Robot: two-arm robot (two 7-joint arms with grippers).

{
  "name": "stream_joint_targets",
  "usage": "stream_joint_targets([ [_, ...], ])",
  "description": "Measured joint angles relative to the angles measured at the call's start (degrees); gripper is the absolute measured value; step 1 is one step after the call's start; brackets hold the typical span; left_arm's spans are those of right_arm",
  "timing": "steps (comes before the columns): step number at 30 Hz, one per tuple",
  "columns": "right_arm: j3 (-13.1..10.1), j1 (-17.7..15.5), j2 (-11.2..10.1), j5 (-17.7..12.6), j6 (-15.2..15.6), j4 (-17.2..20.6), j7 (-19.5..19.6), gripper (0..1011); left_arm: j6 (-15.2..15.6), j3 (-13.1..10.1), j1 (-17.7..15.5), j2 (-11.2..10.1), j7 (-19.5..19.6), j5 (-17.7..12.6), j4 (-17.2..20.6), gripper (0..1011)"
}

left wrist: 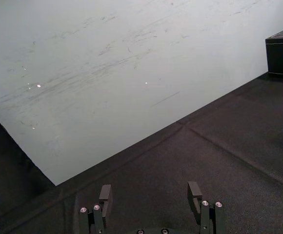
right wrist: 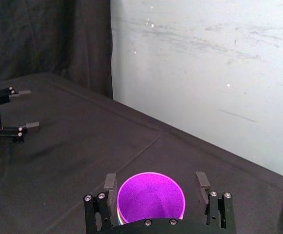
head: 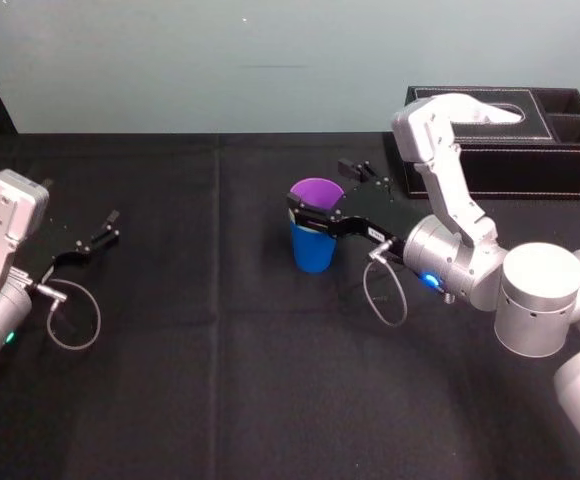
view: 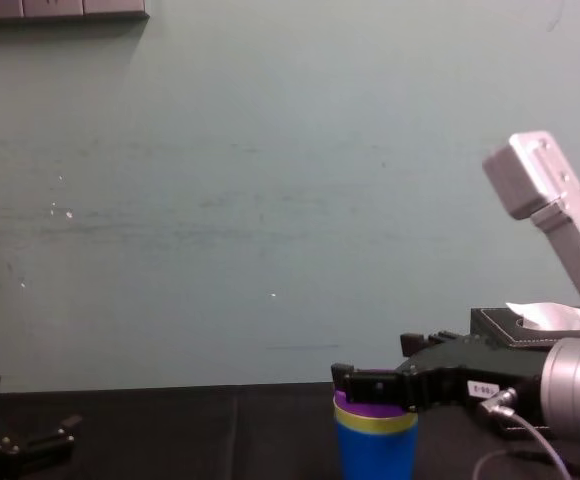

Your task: Stack the three plastic cups sequentially using one hand.

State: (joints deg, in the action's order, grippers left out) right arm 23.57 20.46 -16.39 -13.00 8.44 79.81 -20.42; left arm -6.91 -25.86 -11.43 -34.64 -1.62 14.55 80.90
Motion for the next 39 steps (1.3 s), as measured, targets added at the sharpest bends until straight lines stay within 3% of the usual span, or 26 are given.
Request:
stream_joint_targets([
  [9,-2.6,-2.2,-0.5,-0.9,-0.1,3.1,1.5,1002,0.0,0.0,0.0,0.0,0.0,0.0,0.0,1011],
  [21,-8.1,-6.7,-2.4,-2.2,0.6,6.3,4.6,1002,0.0,0.0,0.0,0.0,0.0,0.0,0.0,1011],
  [28,-9.6,-8.0,-3.0,-1.0,-0.7,3.7,5.5,1002,0.0,0.0,0.0,0.0,0.0,0.0,0.0,1011],
  [39,-10.3,-7.8,-1.6,2.5,-3.6,-2.1,7.3,1002,0.0,0.0,0.0,0.0,0.0,0.0,0.0,1011],
])
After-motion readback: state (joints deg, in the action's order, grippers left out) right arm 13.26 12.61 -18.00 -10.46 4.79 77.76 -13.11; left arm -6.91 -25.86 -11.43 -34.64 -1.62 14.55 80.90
